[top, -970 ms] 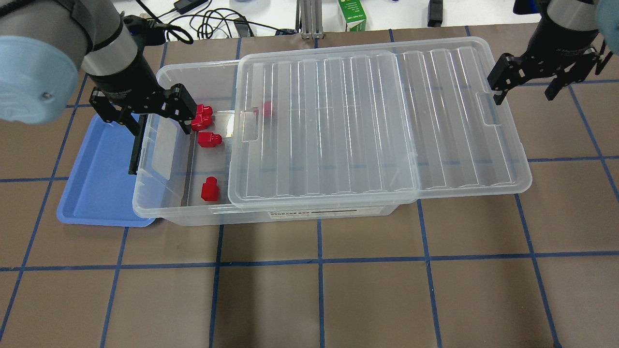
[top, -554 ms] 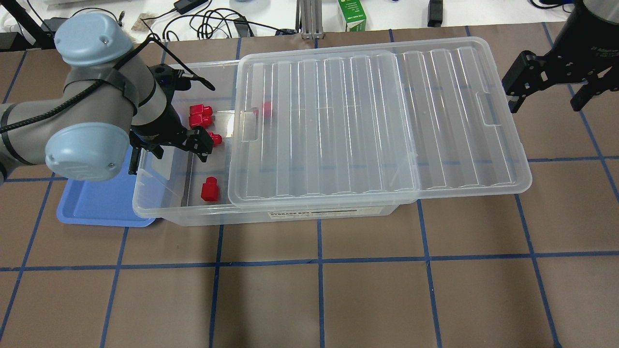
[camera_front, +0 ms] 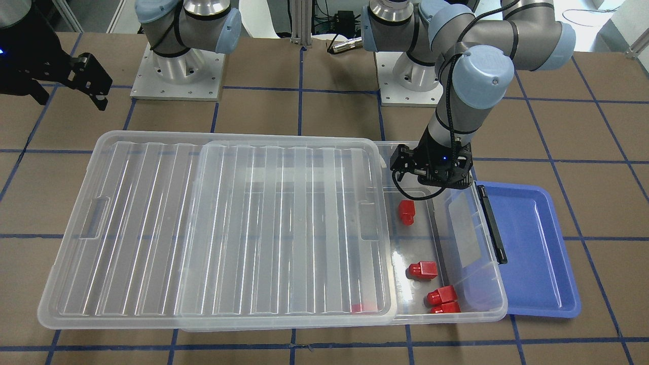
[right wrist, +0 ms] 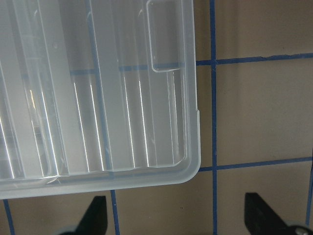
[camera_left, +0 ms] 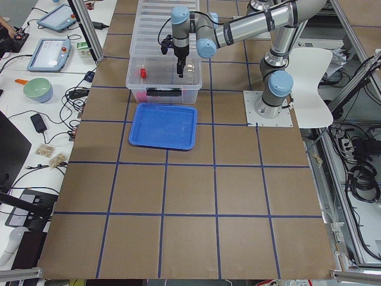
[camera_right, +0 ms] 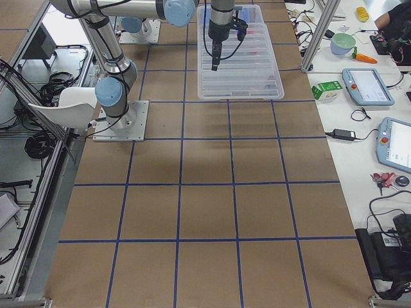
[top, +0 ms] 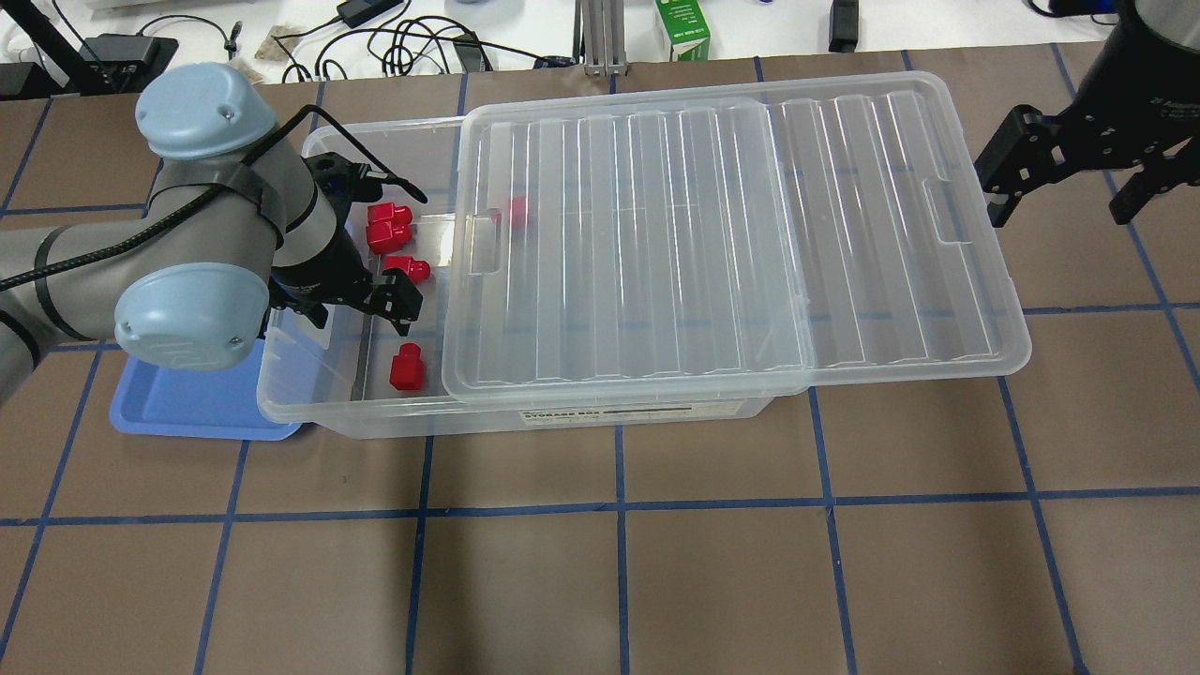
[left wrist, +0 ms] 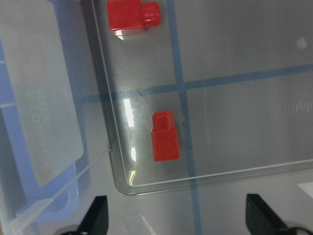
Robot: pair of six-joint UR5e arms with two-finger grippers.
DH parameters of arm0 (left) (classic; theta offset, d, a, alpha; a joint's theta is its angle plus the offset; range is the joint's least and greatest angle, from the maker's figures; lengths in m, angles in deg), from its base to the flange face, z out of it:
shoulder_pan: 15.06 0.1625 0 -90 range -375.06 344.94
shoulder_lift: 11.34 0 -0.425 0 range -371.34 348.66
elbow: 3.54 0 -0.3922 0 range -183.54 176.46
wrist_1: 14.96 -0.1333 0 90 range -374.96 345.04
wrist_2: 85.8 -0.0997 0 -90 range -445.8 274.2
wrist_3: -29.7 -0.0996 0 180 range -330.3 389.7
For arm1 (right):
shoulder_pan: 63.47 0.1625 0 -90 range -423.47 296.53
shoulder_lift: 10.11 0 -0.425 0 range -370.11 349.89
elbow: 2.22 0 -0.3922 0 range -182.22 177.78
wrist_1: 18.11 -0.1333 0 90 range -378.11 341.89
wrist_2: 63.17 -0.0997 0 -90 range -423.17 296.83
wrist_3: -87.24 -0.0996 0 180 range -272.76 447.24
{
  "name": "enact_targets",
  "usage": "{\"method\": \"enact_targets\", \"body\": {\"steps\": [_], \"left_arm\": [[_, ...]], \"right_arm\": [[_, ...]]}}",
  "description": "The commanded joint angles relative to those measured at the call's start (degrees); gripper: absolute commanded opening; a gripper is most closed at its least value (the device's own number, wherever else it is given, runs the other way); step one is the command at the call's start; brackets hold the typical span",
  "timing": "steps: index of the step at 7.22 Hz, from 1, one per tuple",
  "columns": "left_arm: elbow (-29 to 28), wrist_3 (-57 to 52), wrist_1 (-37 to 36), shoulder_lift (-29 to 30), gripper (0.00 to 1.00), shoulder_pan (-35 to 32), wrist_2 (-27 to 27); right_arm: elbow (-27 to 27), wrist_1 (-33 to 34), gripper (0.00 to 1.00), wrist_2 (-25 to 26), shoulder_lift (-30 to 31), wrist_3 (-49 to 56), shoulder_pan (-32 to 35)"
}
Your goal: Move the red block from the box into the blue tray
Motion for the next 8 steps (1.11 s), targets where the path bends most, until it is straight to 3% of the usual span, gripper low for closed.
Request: {"method": "enact_targets", "body": {"steps": [1, 6, 8], "left_arm": [[0.3, -0.62, -1.05, 1.52, 1.0, 0.06, 1.09], [3.37, -2.82, -4.65, 3.11, 1.0, 3.13, 1.18], [3.47, 1.02, -5.35, 3.9, 1.0, 2.35, 1.27]], "right_arm": [[0.12, -0.13, 1.0, 0.95, -0.02, 0.73, -0.47], [0.38, 0.23, 1.0, 1.74, 1.03, 0.04, -0.3], [0.38, 0.23, 1.0, 1.74, 1.12, 0.03, -0.3]]}}
